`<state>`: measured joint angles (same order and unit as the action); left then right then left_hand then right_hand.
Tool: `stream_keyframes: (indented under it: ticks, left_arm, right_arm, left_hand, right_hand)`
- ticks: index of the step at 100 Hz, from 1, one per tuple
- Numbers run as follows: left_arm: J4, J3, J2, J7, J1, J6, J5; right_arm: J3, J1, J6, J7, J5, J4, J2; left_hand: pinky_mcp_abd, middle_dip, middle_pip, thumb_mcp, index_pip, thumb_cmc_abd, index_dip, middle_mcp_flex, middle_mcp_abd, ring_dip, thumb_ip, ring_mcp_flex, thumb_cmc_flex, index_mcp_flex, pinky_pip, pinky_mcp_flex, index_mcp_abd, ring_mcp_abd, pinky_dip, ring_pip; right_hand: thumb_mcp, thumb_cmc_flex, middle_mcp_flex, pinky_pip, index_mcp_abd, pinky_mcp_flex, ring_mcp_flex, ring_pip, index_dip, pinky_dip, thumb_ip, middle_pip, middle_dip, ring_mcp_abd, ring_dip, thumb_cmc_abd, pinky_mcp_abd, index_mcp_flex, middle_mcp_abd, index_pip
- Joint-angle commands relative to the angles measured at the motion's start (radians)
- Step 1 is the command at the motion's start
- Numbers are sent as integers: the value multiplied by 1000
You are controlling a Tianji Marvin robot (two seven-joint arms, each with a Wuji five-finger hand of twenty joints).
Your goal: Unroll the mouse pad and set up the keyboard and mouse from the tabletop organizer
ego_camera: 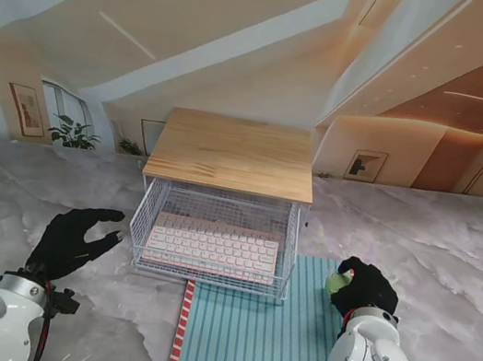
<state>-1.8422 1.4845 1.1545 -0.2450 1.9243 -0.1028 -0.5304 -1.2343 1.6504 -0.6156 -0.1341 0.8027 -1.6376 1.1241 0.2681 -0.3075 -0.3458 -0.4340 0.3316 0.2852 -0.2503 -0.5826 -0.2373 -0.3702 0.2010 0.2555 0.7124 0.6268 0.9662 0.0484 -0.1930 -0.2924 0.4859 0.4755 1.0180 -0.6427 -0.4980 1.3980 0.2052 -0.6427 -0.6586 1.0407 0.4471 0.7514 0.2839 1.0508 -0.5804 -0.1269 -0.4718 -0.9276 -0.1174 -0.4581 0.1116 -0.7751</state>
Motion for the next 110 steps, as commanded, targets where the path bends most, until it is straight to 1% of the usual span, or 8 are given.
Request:
stream_keyframes:
  ticks: [1, 15, 54, 60, 65, 68, 84, 110]
  left_arm:
    - [-8, 0, 2, 16, 7, -3, 0]
    - [-10, 2, 2, 15, 8, -4, 0]
    - [-13, 2, 2, 18, 7, -6, 3]
    - [-13, 2, 1, 19, 7, -6, 2]
    - [-13, 2, 1, 20, 7, -7, 2]
    - [-13, 2, 1, 20, 7, -7, 2]
    - [-15, 3, 1, 21, 6, -7, 1]
    - [-15, 0, 1, 22, 4, -4, 2]
  right_arm:
    - [8, -1, -7, 16, -8, 11, 6]
    - [21, -14, -38, 36, -19, 28, 4]
    - [40, -42, -78, 36, -55, 87, 8]
    - [44, -46, -80, 37, -58, 96, 8]
    - [47, -49, -82, 38, -60, 103, 8]
    - [48, -50, -83, 38, -64, 106, 9]
    - [49, -53, -80, 24, -80, 118, 14]
    - [48, -49, -68, 4, -84, 126, 18]
  left_hand:
    - [-25, 8, 7, 11, -3, -26, 12, -8, 19, -5, 24, -10, -19, -2, 0, 3, 17, 2, -4, -8]
    - [-26, 8, 6, 9, -3, -24, 12, -10, 15, -6, 25, -8, -18, -1, 0, 2, 16, 2, -4, -8]
    - [-23, 8, 6, 8, -2, -24, 12, -11, 17, -7, 25, -7, -19, 2, 3, 1, 15, 0, -3, -6]
    - [-24, 8, 6, 8, -3, -24, 12, -11, 18, -6, 25, -8, -19, 1, 3, 1, 15, 2, -3, -6]
    - [-25, 8, 8, 10, -4, -26, 13, -8, 19, -6, 24, -9, -19, -2, 2, 2, 17, 1, -3, -8]
    - [-25, 9, 8, 11, -4, -26, 13, -8, 17, -5, 24, -10, -18, -1, 2, 2, 15, 1, -3, -8]
    - [-25, 10, 12, 16, -9, -29, 15, -2, 15, -4, 22, -16, -14, -6, -4, 7, 12, -2, -6, -12]
    - [-24, 13, 20, 27, -19, -31, 17, 5, 5, 0, 21, -26, -6, -9, -14, 14, 6, -5, -11, -22]
  right_hand:
    - [135, -130, 11, 40, -4, 19, -67, 145, 0, 39, -90, 47, -28, 57, -33, 88, 4, -9, -8, 4]
    - [120, -120, 34, 31, -6, 45, -46, 121, -4, 36, -108, 33, -26, 51, -36, 107, -11, -7, 0, 11]
    - [122, -96, 55, 20, -14, 64, -36, 96, -7, 26, -130, 30, -20, 53, -49, 118, -23, -1, 8, 14]
    - [127, -81, 61, 17, -16, 70, -34, 87, -7, 21, -148, 30, -17, 55, -59, 118, -27, 1, 10, 14]
    - [134, -49, 71, 14, -17, 81, -23, 73, -10, 15, -188, 27, -11, 62, -83, 122, -31, 7, 11, 18]
    - [132, -37, 81, 10, -17, 94, -14, 65, -11, 13, -196, 24, -8, 58, -90, 119, -36, 10, 14, 19]
    - [108, 24, 148, -9, -12, 180, 61, -21, -18, 11, -201, -9, 16, 27, -85, 102, -85, 34, 9, 37]
    - [36, 94, 264, -68, 15, 321, 179, -259, -22, 31, -200, -110, 129, -12, 2, 68, -181, 98, -27, 65]
